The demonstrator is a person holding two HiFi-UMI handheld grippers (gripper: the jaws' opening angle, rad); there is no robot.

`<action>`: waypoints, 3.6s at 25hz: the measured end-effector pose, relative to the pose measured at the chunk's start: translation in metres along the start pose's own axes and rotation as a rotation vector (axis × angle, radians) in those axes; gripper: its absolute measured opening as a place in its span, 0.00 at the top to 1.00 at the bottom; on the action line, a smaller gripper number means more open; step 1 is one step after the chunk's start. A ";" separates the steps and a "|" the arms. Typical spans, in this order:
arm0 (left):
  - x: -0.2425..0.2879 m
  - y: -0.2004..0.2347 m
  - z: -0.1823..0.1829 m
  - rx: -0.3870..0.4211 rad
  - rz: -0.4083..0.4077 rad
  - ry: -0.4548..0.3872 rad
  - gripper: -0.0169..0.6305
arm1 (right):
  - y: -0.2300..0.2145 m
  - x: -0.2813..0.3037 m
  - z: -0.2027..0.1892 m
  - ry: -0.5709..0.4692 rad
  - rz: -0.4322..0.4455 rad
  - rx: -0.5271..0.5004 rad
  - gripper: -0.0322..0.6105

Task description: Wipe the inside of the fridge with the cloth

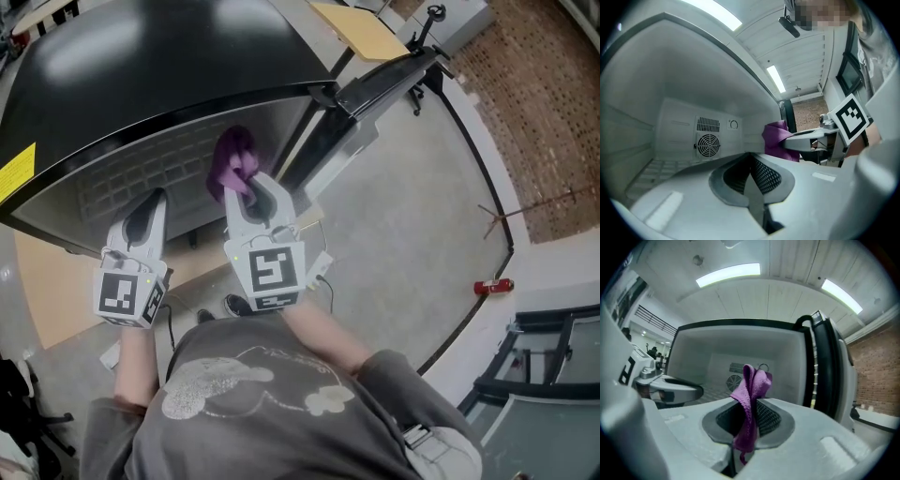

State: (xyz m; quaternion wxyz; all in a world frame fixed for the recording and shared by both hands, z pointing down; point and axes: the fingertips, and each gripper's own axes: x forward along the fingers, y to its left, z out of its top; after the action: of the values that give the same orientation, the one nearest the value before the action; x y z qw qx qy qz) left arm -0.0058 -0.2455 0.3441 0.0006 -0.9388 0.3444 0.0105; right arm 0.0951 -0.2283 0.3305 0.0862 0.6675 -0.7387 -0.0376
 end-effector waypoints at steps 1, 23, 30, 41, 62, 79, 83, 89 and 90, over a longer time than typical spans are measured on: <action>-0.003 0.001 -0.007 0.006 0.009 0.006 0.95 | 0.015 0.001 -0.002 -0.005 0.048 -0.004 0.89; -0.126 0.071 -0.092 -0.024 0.381 0.095 0.95 | 0.205 0.056 -0.112 0.061 0.554 -0.151 0.89; -0.147 0.091 -0.092 -0.035 0.409 0.091 0.95 | 0.237 0.117 -0.124 0.070 0.536 -0.182 0.89; -0.153 0.095 -0.106 -0.038 0.421 0.108 0.95 | 0.261 0.080 -0.115 0.034 0.652 -0.176 0.89; -0.135 0.069 -0.119 -0.063 0.456 0.162 0.95 | 0.249 0.096 -0.158 0.184 0.673 -0.235 0.89; -0.090 0.037 -0.117 -0.051 0.327 0.171 0.95 | 0.107 0.098 -0.214 0.381 0.366 -0.234 0.89; -0.077 0.028 -0.116 -0.048 0.291 0.170 0.95 | 0.076 0.092 -0.221 0.409 0.284 -0.244 0.89; -0.064 0.015 -0.117 -0.055 0.252 0.173 0.95 | 0.036 0.084 -0.233 0.481 0.156 -0.229 0.88; -0.062 0.014 -0.117 -0.056 0.246 0.173 0.95 | 0.033 0.084 -0.234 0.491 0.148 -0.232 0.88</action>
State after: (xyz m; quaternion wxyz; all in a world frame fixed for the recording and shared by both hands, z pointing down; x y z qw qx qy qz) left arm -0.0596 -0.2168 0.4621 -0.0565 -0.8865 0.4552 -0.0609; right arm 0.0960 -0.2944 0.5724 0.3411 0.5867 -0.7330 0.0473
